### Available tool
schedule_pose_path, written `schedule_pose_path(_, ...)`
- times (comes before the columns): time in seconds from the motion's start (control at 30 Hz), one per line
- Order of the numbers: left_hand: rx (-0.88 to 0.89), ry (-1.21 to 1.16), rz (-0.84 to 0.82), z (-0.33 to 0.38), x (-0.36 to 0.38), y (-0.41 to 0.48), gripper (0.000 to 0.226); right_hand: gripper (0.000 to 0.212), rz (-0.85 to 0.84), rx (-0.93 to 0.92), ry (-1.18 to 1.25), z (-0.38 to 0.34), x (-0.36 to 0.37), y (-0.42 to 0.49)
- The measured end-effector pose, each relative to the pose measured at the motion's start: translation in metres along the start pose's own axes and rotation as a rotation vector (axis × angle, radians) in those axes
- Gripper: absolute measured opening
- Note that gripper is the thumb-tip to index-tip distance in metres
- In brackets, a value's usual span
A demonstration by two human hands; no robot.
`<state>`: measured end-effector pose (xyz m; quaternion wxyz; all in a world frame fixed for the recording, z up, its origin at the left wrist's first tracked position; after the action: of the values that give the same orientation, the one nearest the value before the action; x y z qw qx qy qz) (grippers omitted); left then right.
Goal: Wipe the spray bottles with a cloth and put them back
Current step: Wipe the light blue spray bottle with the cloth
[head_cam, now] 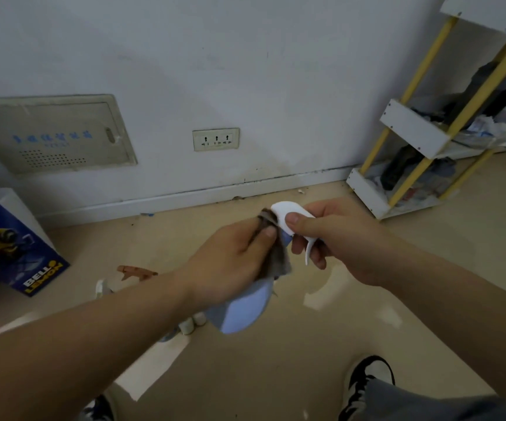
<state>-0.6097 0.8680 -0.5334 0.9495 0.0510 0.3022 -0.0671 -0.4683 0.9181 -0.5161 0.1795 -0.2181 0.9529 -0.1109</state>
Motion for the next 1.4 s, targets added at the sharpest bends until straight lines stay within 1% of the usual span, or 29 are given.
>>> schedule_pose_path(0.03,0.085,0.05,0.043,0.013,0.001,-0.001,0.031,0.031,0.003,-0.017,-0.016,-0.001,0.002,0.001)
schedule_pose_path(0.07,0.129,0.078,0.077,0.018,0.001,-0.002,0.031,0.032,0.01,-0.036,-0.03,-0.002,0.003,0.0)
schedule_pose_path(0.1,0.147,0.093,0.084,0.016,0.001,-0.001,0.033,0.033,0.018,-0.052,-0.04,-0.004,0.004,0.0)
schedule_pose_path(0.13,0.142,0.1,0.056,0.007,0.002,0.001,0.035,0.033,0.027,-0.061,-0.044,-0.005,0.004,0.001)
schedule_pose_path(0.17,0.103,0.09,0.01,-0.005,0.005,0.003,0.036,0.032,0.041,-0.065,-0.047,-0.004,0.003,0.0)
schedule_pose_path(0.2,0.022,0.066,-0.031,-0.021,0.006,0.005,0.036,0.031,0.059,-0.063,-0.056,-0.003,0.0,0.0)
schedule_pose_path(0.23,-0.093,0.039,-0.056,-0.041,0.006,0.005,0.036,0.031,0.079,-0.056,-0.073,-0.001,-0.004,-0.001)
schedule_pose_path(0.3,-0.323,0.065,-0.098,-0.077,0.009,-0.001,0.039,0.032,0.116,-0.041,-0.126,0.005,-0.01,-0.003)
schedule_pose_path(0.33,-0.371,0.1,-0.124,-0.087,0.01,-0.002,0.04,0.033,0.135,-0.036,-0.161,0.008,-0.013,-0.004)
schedule_pose_path(0.4,-0.354,0.148,-0.124,-0.086,0.009,0.0,0.041,0.034,0.191,-0.026,-0.227,0.015,-0.02,-0.01)
schedule_pose_path(0.5,-0.263,0.105,-0.049,-0.063,0.005,0.013,0.038,0.036,0.25,-0.007,-0.294,0.035,-0.024,-0.018)
schedule_pose_path(0.57,-0.251,0.069,-0.084,-0.057,0.016,0.018,0.037,0.035,0.254,0.025,-0.376,0.053,-0.024,-0.018)
schedule_pose_path(0.67,-0.275,0.063,-0.189,-0.058,0.045,0.024,0.025,0.029,0.279,0.111,-0.446,0.086,-0.035,0.001)
schedule_pose_path(0.73,-0.279,0.088,-0.249,-0.057,0.063,0.029,0.022,0.029,0.322,0.166,-0.452,0.108,-0.049,0.021)
schedule_pose_path(0.8,-0.281,0.137,-0.287,-0.057,0.08,0.035,0.025,0.027,0.399,0.211,-0.417,0.135,-0.065,0.038)
schedule_pose_path(0.87,-0.32,0.162,-0.309,-0.063,0.099,0.043,0.034,0.026,0.491,0.278,-0.35,0.174,-0.079,0.047)
schedule_pose_path(0.93,-0.374,0.141,-0.304,-0.072,0.119,0.051,0.049,0.031,0.564,0.354,-0.287,0.219,-0.083,0.052)
schedule_pose_path(0.97,-0.4,0.129,-0.296,-0.075,0.129,0.056,0.052,0.033,0.592,0.388,-0.243,0.24,-0.084,0.055)
schedule_pose_path(1.03,-0.433,0.089,-0.306,-0.081,0.15,0.066,0.047,0.034,0.637,0.443,-0.165,0.276,-0.088,0.065)
schedule_pose_path(1.13,-0.464,0.024,-0.342,-0.089,0.173,0.081,0.031,0.03,0.652,0.494,-0.186,0.306,-0.106,0.082)
schedule_pose_path(1.23,-0.496,-0.061,-0.355,-0.097,0.183,0.093,0.024,0.021,0.659,0.489,-0.189,0.32,-0.127,0.092)
schedule_pose_path(1.3,-0.514,-0.072,-0.361,-0.101,0.187,0.099,0.023,0.015,0.651,0.456,-0.195,0.323,-0.136,0.097)
schedule_pose_path(1.4,-0.542,0.01,-0.374,-0.112,0.192,0.103,0.028,0.014,0.603,0.423,-0.232,0.328,-0.142,0.104)
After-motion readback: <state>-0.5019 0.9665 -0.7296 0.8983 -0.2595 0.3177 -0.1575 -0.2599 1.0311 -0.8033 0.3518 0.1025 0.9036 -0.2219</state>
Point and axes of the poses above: each hand's wrist, its own y-axis towards the middle knuckle, its own x-axis out of the palm, z = x × y, the point moved 10 cm from there along y, towards the middle knuckle, and after that the axes turned 4 degrees about x, right-handed, at the moved point
